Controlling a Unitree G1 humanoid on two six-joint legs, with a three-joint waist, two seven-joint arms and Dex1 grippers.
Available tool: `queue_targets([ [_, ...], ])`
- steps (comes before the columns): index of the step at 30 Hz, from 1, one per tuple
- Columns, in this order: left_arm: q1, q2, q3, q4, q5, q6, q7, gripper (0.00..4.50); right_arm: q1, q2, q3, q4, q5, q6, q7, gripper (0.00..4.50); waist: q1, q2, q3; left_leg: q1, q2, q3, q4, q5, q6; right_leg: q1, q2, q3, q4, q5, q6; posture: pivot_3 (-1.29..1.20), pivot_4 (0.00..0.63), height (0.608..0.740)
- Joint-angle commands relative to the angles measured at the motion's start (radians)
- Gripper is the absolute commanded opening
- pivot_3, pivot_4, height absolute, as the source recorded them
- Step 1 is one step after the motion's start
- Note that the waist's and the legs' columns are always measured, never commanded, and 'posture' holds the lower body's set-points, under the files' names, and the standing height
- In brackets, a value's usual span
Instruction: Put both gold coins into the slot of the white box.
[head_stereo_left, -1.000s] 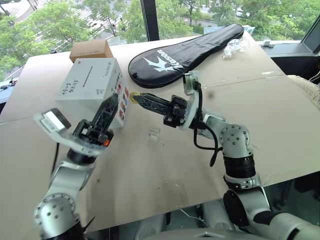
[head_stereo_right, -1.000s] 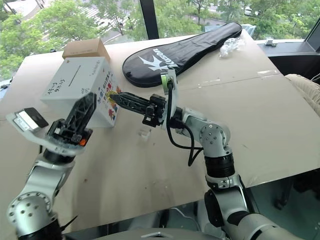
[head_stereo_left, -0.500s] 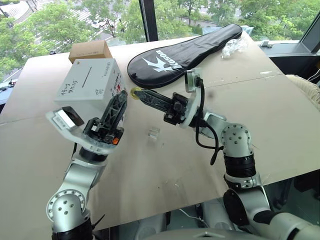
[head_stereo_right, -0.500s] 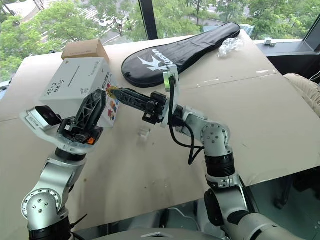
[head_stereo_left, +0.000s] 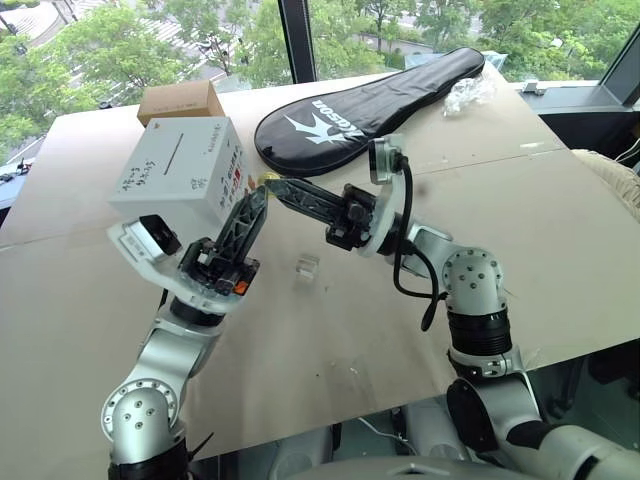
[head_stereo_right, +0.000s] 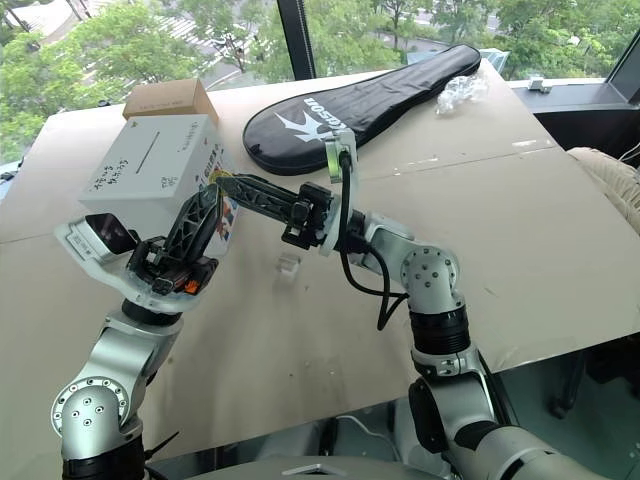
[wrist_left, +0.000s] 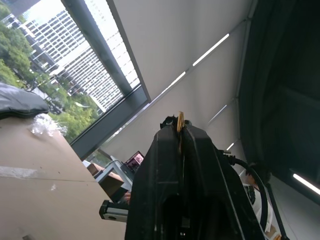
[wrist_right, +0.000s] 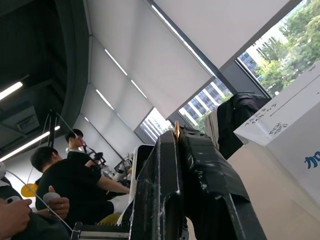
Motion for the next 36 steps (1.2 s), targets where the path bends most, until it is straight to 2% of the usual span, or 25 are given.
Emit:
queue_targets([
  [1,0.003,0.018,-0.004,-0.015,-0.013,0.004,-0.026,0.09,-0.029,0.014,0.017,-0.041,0.024,-0.004,0.006,0.00,0.000,0.000,0.000,0.000,0.000,0.000,0.000,0.000,0.000,0.000,0.000,0.000,0.000,0.000,0.000,0.00,0.150,0.740],
  [2,0.004,0.021,0.002,-0.012,-0.013,0.001,-0.030,0.09,-0.029,0.013,0.019,-0.041,0.020,-0.005,0.007,0.00,0.000,0.000,0.000,0.000,0.000,0.000,0.000,0.000,0.000,0.000,0.000,0.000,0.000,0.000,0.000,0.00,0.150,0.740],
  [5,0.001,0.028,0.031,0.004,-0.009,-0.018,-0.031,0.00,-0.033,0.010,0.017,-0.028,0.016,-0.008,0.013,0.91,0.000,0.000,0.000,0.000,0.000,0.000,0.000,0.000,0.000,0.000,0.000,0.000,0.000,0.000,0.000,0.00,0.150,0.740],
  [11,-0.033,0.037,0.067,0.028,0.041,-0.060,0.002,0.00,-0.033,0.007,0.020,-0.011,-0.061,-0.075,-0.038,3.80,0.001,0.000,0.000,0.000,0.000,0.000,0.000,0.000,0.000,0.000,0.000,0.000,0.000,0.000,0.000,0.00,0.150,0.740],
  [14,-0.117,0.055,0.119,0.049,0.119,-0.122,0.122,0.00,-0.031,-0.033,0.022,-0.008,-0.128,-0.143,-0.019,3.80,0.007,0.000,0.000,0.000,0.000,-0.001,0.000,0.000,0.000,0.000,0.000,-0.001,0.000,0.000,0.000,0.00,0.150,0.740],
  [18,-0.252,0.242,0.161,0.128,0.495,-0.148,0.312,0.00,-0.041,-0.201,0.107,-0.016,-0.347,-0.312,0.106,3.80,0.007,0.000,0.000,-0.001,-0.001,-0.001,0.001,0.000,0.000,0.000,0.000,-0.003,0.000,0.000,0.000,0.00,0.150,0.740],
  [23,-0.266,0.417,0.119,0.227,0.849,-0.134,0.363,0.00,-0.089,-0.359,0.158,0.003,-0.523,-0.479,0.233,3.80,-0.009,0.000,0.000,0.000,-0.001,0.001,-0.002,0.000,0.000,-0.002,0.000,0.000,-0.001,0.000,0.000,0.00,0.150,0.740],
  [27,-0.244,0.415,0.086,0.222,0.937,-0.069,0.389,0.00,-0.117,-0.408,0.152,0.031,-0.580,-0.597,0.313,3.80,-0.008,0.000,0.000,-0.001,-0.001,0.000,-0.004,0.000,0.000,-0.002,0.000,-0.001,-0.003,0.000,0.000,0.00,0.150,0.740],
  [36,-0.231,0.386,0.110,0.236,0.988,0.049,0.380,0.00,-0.144,-0.391,0.120,0.033,-0.555,-0.575,0.326,3.80,-0.006,0.000,0.000,-0.001,-0.001,-0.001,-0.004,0.000,0.000,-0.002,-0.001,0.000,-0.003,0.000,0.000,0.00,0.150,0.740],
])
